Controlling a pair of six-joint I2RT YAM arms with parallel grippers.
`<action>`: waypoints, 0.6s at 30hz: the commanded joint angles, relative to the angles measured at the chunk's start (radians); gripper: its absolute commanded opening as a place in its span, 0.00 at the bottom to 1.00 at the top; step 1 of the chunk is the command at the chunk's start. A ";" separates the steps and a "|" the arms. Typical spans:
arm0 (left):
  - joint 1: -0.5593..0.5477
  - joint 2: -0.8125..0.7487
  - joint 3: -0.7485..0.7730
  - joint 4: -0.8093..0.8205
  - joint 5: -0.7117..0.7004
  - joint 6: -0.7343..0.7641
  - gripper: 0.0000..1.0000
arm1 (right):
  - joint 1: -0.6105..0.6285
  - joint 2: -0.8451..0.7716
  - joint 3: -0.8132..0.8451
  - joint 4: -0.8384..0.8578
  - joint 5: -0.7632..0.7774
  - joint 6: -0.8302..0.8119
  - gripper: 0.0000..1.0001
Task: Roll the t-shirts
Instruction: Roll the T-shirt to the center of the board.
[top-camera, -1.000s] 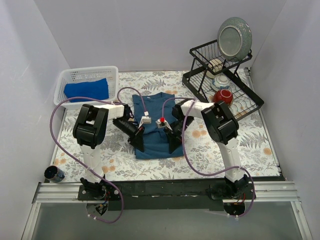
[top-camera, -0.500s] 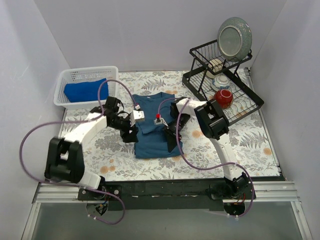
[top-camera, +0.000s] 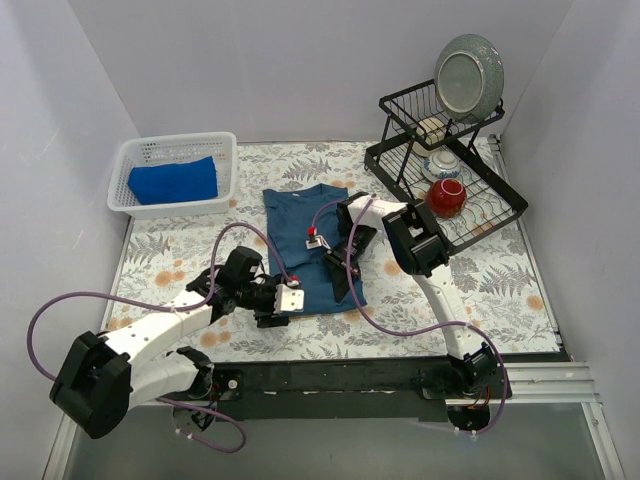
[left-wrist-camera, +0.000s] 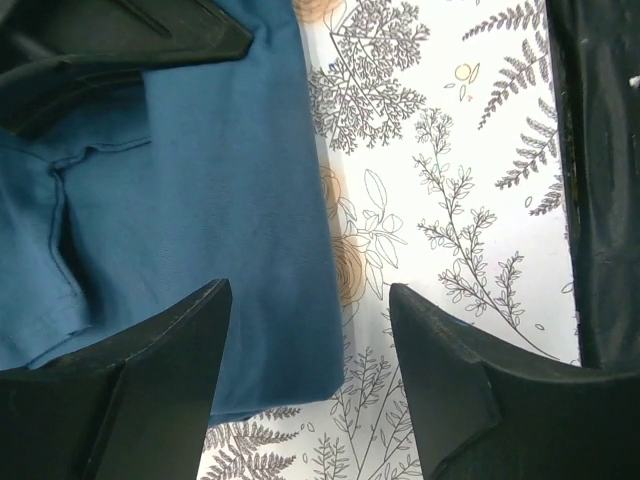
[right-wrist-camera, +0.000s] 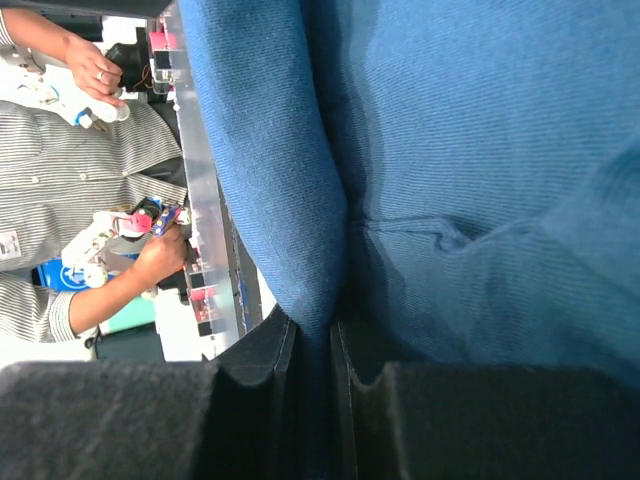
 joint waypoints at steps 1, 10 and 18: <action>-0.024 0.015 -0.012 0.098 -0.025 0.015 0.62 | -0.007 0.078 0.013 0.192 0.154 -0.036 0.07; -0.059 0.122 -0.090 0.173 -0.117 0.049 0.60 | -0.009 0.081 0.020 0.187 0.154 -0.030 0.08; -0.075 0.301 -0.058 0.144 -0.212 0.107 0.35 | -0.056 -0.018 -0.077 0.262 0.068 -0.035 0.55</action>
